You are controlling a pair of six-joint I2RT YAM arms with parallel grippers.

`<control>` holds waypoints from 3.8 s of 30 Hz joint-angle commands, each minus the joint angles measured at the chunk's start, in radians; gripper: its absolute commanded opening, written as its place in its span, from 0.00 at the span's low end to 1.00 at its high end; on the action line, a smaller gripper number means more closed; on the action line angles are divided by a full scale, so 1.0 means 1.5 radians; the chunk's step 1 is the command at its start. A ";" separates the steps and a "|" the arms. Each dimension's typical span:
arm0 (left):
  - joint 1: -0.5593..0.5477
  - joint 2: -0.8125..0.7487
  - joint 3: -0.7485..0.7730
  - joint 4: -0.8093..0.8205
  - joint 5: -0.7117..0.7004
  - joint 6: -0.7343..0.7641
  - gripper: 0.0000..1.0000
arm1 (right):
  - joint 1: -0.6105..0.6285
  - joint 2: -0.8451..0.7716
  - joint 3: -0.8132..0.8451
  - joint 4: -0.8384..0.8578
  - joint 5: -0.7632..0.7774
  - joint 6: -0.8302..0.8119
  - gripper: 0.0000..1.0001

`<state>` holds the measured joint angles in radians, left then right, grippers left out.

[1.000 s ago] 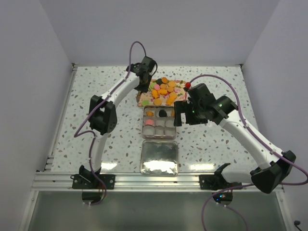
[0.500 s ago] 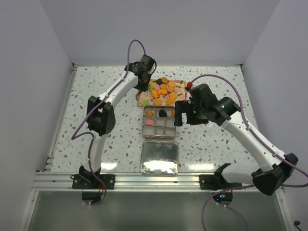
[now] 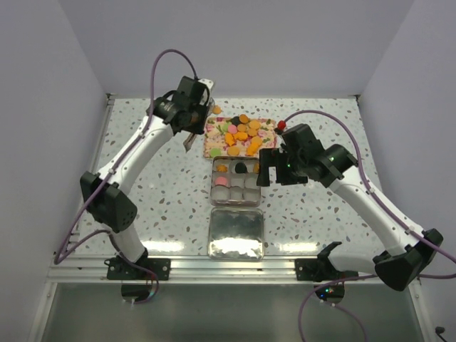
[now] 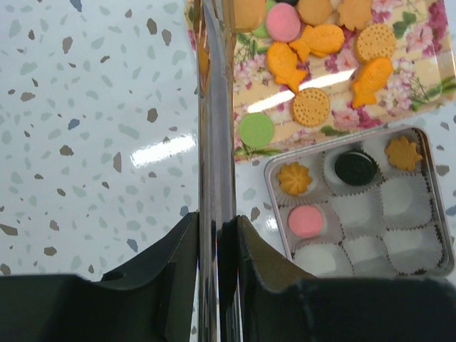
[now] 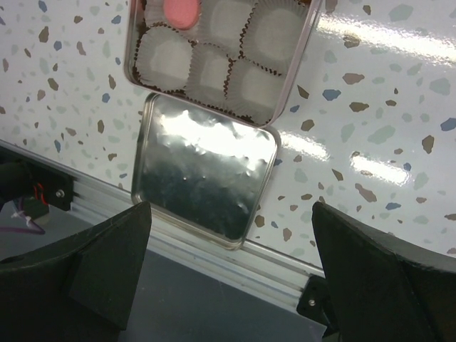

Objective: Pack the cookies

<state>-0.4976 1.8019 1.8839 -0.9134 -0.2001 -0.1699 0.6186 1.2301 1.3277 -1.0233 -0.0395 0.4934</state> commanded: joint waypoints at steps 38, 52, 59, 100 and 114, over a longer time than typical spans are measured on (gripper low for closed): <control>-0.185 -0.299 -0.470 0.121 0.142 -0.045 0.27 | -0.001 -0.154 -0.047 -0.045 0.025 0.048 0.99; -0.187 -0.283 -0.449 0.116 0.107 -0.041 0.39 | -0.002 -0.150 -0.050 -0.040 0.025 0.047 0.99; -0.186 -0.274 -0.377 0.087 0.079 -0.039 0.40 | -0.002 -0.140 -0.049 -0.034 0.025 0.045 0.99; -0.125 0.172 0.029 0.018 -0.113 0.077 0.49 | -0.002 -0.065 -0.034 -0.010 0.061 0.013 0.99; -0.107 0.219 0.066 -0.017 -0.158 0.055 0.47 | -0.003 -0.047 -0.015 -0.016 0.062 0.003 0.99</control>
<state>-0.6838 2.1304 1.9499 -0.9115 -0.3893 -0.0849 0.6159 1.1580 1.2587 -1.0546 0.0360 0.5144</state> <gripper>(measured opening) 0.485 0.986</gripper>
